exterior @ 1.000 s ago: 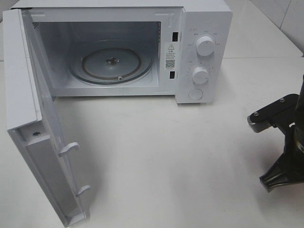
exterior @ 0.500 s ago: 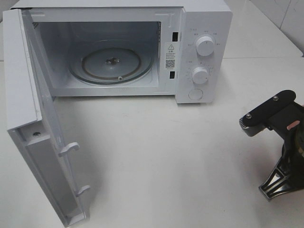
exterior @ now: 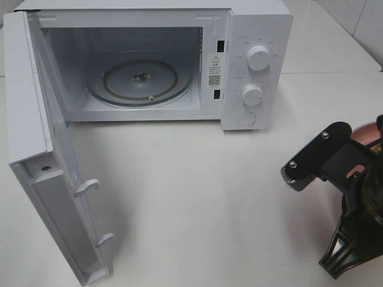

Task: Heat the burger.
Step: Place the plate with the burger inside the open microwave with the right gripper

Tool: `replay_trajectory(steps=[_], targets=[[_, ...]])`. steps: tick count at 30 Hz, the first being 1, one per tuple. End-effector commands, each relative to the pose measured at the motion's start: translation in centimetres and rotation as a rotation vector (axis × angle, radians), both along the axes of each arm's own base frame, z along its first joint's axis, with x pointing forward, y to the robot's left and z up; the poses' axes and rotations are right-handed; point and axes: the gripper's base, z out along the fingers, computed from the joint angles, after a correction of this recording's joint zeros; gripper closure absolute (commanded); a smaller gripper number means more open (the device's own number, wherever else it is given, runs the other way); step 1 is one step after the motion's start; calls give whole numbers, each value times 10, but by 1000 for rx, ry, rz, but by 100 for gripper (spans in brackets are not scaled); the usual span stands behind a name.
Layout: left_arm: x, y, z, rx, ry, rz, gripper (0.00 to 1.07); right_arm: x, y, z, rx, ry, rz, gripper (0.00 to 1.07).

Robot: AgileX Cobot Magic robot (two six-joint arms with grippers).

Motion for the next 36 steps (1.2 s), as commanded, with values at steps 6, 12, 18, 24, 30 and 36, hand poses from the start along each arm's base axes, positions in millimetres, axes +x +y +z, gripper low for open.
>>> replay_trajectory(steps=[6,12,18,24,30,36], targets=[[-2,0,0,-6,-27,-7,9,-14,10,4,-76,-21,133,107],[-2,0,0,-6,-27,-7,9,-28,22,5,-101,-13,256,107],[-2,0,0,-6,-27,-7,9,-39,31,5,-115,-4,366,107],[-2,0,0,-6,-27,-7,9,-49,38,5,-137,10,479,107],[-2,0,0,-6,-27,-7,9,-56,44,4,-154,28,595,107],[-2,0,0,-6,-27,-7,9,-58,50,3,-153,57,733,107]])
